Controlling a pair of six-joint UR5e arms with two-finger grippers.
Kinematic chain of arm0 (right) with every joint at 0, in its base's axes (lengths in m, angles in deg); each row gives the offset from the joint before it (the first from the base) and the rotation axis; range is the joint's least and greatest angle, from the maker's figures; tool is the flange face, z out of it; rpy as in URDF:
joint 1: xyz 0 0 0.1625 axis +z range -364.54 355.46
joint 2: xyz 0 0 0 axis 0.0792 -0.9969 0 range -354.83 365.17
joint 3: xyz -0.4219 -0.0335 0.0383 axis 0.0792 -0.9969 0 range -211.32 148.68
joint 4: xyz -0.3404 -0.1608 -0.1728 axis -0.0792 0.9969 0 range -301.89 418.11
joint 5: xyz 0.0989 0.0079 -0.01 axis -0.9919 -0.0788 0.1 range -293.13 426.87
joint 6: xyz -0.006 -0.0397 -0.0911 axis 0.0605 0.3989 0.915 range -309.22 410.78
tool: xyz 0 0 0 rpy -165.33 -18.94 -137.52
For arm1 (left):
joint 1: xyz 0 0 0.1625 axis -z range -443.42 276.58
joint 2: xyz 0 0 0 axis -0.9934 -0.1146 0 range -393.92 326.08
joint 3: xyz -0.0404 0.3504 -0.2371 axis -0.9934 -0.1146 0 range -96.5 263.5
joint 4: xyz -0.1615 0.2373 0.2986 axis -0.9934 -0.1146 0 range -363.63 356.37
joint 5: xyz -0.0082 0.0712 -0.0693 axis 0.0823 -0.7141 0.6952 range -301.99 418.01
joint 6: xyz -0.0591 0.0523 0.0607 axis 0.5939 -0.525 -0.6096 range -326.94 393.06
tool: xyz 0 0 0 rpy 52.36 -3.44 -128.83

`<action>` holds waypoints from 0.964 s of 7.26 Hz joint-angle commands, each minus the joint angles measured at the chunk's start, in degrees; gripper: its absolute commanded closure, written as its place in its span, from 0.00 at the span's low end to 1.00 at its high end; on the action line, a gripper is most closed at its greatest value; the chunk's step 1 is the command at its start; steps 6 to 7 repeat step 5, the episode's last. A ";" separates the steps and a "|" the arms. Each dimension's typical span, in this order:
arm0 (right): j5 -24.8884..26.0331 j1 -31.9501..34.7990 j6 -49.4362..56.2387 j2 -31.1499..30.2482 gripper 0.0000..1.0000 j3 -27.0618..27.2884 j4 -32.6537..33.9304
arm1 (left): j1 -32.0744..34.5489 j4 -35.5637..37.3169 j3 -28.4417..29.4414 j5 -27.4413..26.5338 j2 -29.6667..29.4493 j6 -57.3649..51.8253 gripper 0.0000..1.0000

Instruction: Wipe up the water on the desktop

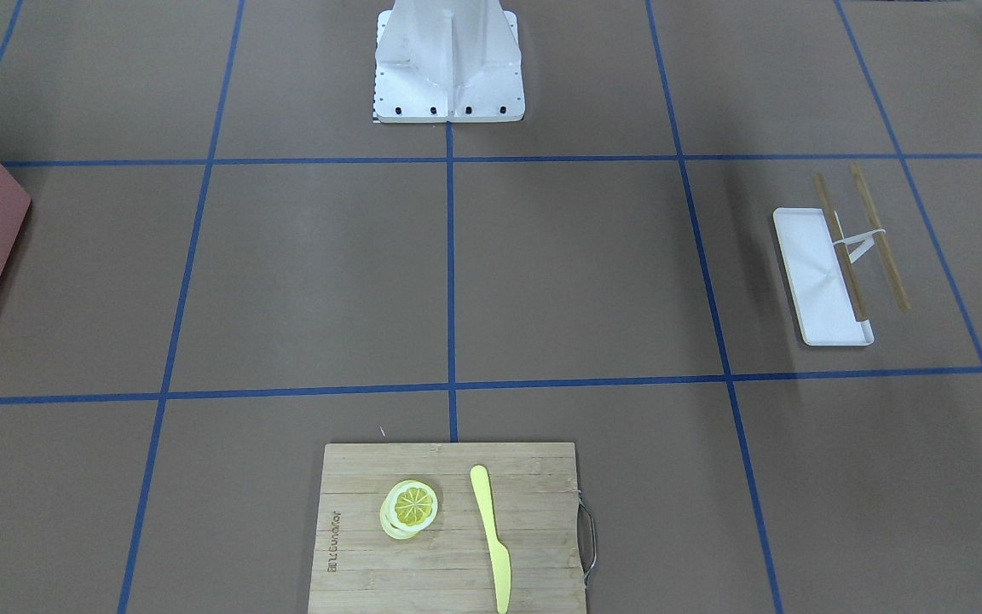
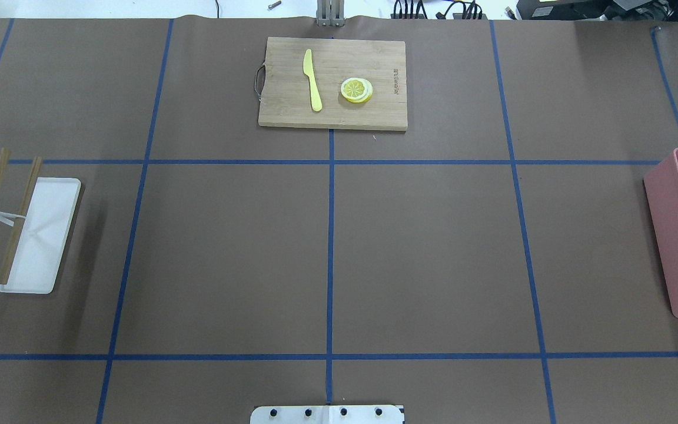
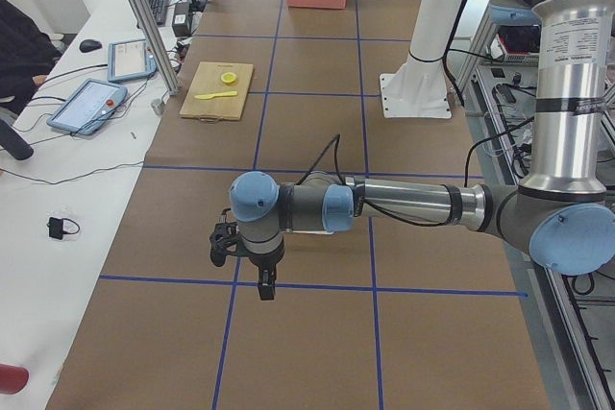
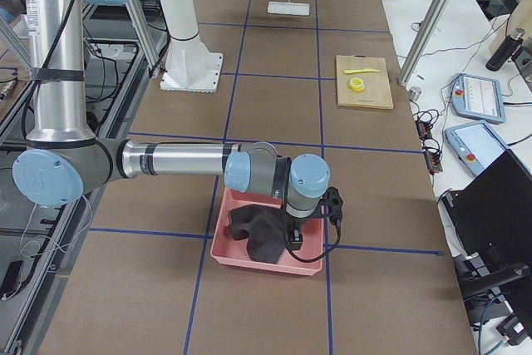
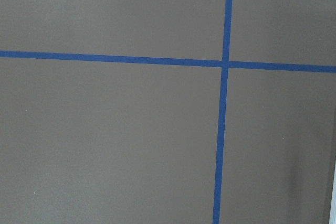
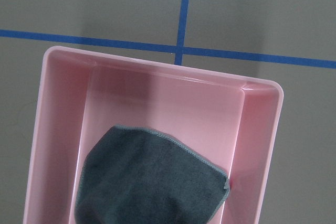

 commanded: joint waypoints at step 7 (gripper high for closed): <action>-0.02 0.00 0.08 0.08 0.00 -0.05 -0.02 | 0.00 0.03 0.31 0.00 -0.07 -0.05 0.02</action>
